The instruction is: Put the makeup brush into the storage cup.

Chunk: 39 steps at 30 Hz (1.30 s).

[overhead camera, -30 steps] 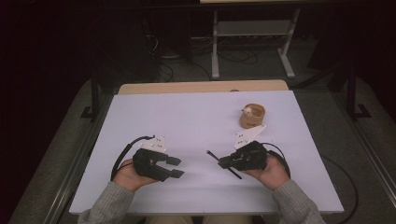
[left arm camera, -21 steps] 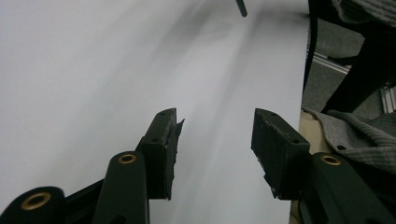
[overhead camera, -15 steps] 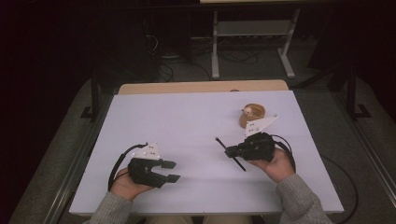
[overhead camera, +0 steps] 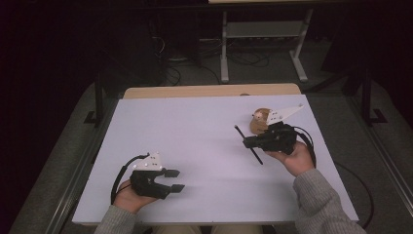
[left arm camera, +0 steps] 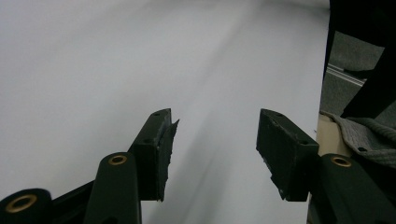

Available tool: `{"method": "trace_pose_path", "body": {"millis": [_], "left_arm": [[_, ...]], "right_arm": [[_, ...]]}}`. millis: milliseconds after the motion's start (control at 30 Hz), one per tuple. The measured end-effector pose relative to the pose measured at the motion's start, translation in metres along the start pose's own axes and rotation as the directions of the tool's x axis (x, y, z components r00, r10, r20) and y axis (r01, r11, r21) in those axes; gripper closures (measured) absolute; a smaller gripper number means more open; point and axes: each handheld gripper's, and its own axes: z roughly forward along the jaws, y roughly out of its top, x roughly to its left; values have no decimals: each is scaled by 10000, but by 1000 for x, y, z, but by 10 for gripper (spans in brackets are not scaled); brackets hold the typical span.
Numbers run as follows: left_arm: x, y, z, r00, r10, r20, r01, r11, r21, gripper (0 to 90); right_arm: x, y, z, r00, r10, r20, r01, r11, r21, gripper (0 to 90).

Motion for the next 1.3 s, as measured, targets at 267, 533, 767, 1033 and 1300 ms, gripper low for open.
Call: {"method": "trace_pose_path", "body": {"millis": [267, 533, 767, 1033, 1300], "left_arm": [[2, -5, -2, 9998, -139, -121, 137, 9997, -190, 438], [4, -7, -3, 9996, -236, -173, 232, 9994, -261, 420], [7, -9, -5, 9992, -361, -181, 355, 9988, -330, 409], [9, -10, -7, 9992, -375, -160, 369, 9987, -338, 409], [10, -11, -8, 9988, -434, -215, 424, 9982, -423, 402]], "right_arm": [[-9, 9, -6, 9998, 119, 166, -116, 9998, -177, 833], [-18, 19, -11, 9994, 122, 309, -116, 9997, -207, 832], [-24, 30, -17, 9992, 65, 407, -52, 9995, -313, 833], [-32, 39, -19, 9987, 102, 496, -87, 9995, -307, 833], [-42, 48, -22, 9978, 131, 655, -108, 9993, -350, 833]]}}
